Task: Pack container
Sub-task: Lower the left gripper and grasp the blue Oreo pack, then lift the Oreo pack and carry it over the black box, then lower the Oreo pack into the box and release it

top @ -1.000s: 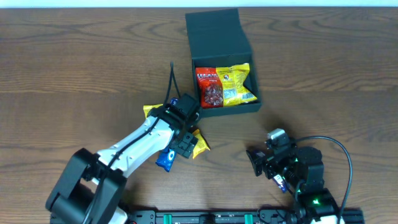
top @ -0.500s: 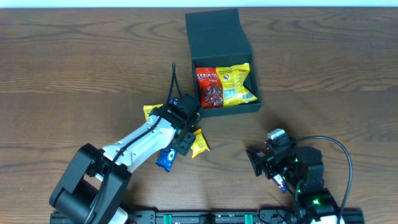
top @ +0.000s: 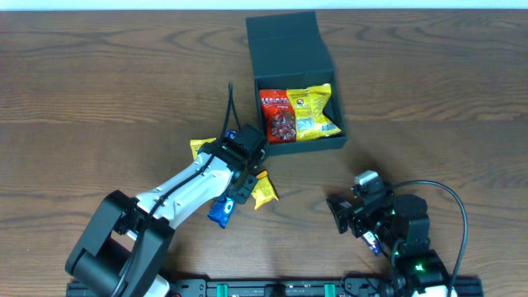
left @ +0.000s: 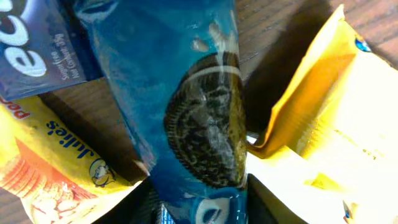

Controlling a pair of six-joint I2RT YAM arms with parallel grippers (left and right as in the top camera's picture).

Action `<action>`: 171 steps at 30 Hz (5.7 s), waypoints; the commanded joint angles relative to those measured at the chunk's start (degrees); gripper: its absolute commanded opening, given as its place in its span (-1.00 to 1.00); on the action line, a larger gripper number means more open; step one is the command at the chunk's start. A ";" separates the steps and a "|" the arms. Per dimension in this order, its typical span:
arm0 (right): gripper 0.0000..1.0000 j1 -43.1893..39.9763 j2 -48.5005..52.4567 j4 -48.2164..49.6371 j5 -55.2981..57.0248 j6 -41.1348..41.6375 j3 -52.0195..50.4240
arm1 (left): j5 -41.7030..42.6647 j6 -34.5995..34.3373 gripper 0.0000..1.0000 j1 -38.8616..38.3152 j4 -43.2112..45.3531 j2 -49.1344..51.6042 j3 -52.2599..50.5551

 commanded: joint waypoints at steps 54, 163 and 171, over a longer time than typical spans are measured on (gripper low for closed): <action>0.99 -0.39 -0.13 -0.07 -0.02 -0.61 -0.22 | -0.42 -23.06 -0.64 0.15 -6.45 -4.76 12.96; 0.98 -0.39 -0.13 -0.07 -0.02 -0.61 -0.22 | -10.21 -106.49 -0.26 -2.97 34.36 27.58 39.71; 0.99 -0.39 -0.13 -0.07 -0.02 -0.61 -0.22 | -8.52 -103.08 0.10 -2.99 34.82 25.57 39.71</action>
